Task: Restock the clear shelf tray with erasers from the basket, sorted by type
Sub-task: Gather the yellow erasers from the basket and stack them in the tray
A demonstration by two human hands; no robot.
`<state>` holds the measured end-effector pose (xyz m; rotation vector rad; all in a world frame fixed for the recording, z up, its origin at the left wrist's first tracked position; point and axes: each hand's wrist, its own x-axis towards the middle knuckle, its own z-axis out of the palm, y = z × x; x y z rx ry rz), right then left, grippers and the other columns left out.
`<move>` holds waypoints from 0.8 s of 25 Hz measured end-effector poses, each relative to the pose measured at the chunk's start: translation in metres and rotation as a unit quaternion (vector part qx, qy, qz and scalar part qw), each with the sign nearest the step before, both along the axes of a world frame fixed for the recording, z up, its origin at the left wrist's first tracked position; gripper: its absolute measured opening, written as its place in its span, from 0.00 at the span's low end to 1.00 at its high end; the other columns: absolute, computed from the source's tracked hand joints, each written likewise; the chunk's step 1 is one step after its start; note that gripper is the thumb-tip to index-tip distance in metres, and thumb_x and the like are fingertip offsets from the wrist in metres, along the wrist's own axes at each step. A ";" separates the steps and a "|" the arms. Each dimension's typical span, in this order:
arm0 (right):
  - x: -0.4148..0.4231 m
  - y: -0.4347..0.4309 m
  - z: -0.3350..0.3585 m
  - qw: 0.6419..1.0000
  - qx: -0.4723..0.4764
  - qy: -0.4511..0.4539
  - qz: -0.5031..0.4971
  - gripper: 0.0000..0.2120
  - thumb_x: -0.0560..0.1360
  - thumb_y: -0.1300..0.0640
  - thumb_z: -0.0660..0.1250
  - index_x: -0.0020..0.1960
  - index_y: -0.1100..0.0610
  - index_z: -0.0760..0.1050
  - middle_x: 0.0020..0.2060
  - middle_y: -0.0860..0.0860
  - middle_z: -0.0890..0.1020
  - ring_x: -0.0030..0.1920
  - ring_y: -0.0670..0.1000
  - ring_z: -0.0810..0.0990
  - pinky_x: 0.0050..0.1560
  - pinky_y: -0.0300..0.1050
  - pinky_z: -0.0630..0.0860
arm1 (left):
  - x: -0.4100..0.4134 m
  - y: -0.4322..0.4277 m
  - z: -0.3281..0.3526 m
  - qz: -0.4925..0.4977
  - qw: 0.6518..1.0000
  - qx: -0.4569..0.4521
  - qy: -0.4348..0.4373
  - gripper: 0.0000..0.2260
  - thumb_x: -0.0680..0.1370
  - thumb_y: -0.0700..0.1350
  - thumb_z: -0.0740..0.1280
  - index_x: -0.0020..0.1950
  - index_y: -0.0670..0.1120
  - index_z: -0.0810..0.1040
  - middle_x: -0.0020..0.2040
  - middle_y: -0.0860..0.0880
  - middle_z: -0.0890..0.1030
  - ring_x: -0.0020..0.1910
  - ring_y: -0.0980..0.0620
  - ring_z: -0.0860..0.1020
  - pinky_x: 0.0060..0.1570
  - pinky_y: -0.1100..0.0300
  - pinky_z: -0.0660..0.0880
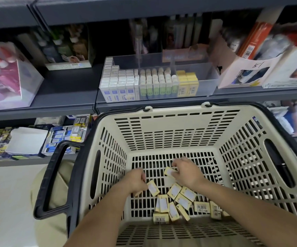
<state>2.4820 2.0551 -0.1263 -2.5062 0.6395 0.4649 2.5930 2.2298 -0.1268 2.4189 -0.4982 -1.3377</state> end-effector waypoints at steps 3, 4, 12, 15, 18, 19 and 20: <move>0.002 0.031 0.002 0.996 0.052 0.001 0.072 0.14 0.74 0.45 0.66 0.54 0.53 0.74 0.53 0.50 0.75 0.51 0.50 0.75 0.50 0.43 0.73 | 0.007 -0.011 0.008 0.196 0.973 -0.109 0.061 0.06 0.73 0.38 0.67 0.47 0.48 0.78 0.48 0.48 0.78 0.43 0.52 0.77 0.39 0.59 0.77; 0.005 0.044 0.000 0.992 0.065 0.032 0.100 0.16 0.73 0.43 0.66 0.54 0.53 0.72 0.53 0.51 0.75 0.50 0.51 0.75 0.47 0.44 0.73 | 0.009 -0.014 0.011 0.257 0.953 -0.131 0.089 0.06 0.74 0.39 0.66 0.47 0.48 0.80 0.48 0.48 0.79 0.45 0.51 0.77 0.40 0.58 0.78; 0.021 0.057 -0.005 0.994 0.028 0.063 0.083 0.20 0.69 0.51 0.67 0.58 0.55 0.70 0.52 0.52 0.77 0.51 0.53 0.77 0.41 0.44 0.72 | 0.017 -0.014 0.015 0.432 0.840 -0.207 0.256 0.09 0.79 0.40 0.61 0.51 0.39 0.79 0.45 0.41 0.79 0.40 0.47 0.81 0.38 0.54 0.79; 0.022 0.040 0.002 0.991 0.132 -0.004 0.008 0.13 0.71 0.51 0.66 0.52 0.56 0.77 0.47 0.52 0.79 0.45 0.51 0.78 0.44 0.45 0.76 | 0.018 -0.016 0.012 0.444 0.833 -0.209 0.256 0.07 0.79 0.39 0.61 0.52 0.39 0.76 0.41 0.41 0.79 0.35 0.48 0.78 0.35 0.58 0.76; 0.026 0.016 0.013 0.948 0.298 -0.026 -0.105 0.06 0.73 0.56 0.66 0.46 0.57 0.79 0.38 0.50 0.81 0.39 0.47 0.80 0.45 0.43 0.78 | 0.017 -0.017 0.013 0.420 0.841 -0.196 0.279 0.06 0.77 0.37 0.64 0.53 0.38 0.76 0.41 0.42 0.79 0.35 0.50 0.76 0.36 0.59 0.75; 0.026 0.009 0.018 0.934 0.334 -0.015 -0.125 0.05 0.74 0.57 0.66 0.45 0.58 0.79 0.36 0.50 0.80 0.36 0.45 0.80 0.40 0.40 0.77 | 0.017 -0.016 0.014 0.409 0.843 -0.194 0.290 0.07 0.76 0.35 0.66 0.53 0.38 0.76 0.43 0.42 0.79 0.37 0.50 0.77 0.37 0.58 0.76; 0.025 0.005 0.021 0.926 0.352 -0.002 -0.134 0.07 0.76 0.55 0.65 0.44 0.58 0.78 0.34 0.49 0.79 0.33 0.44 0.79 0.34 0.37 0.73 | 0.017 -0.017 0.014 0.404 0.843 -0.194 0.296 0.09 0.74 0.34 0.67 0.54 0.38 0.77 0.44 0.41 0.80 0.38 0.49 0.78 0.37 0.58 0.77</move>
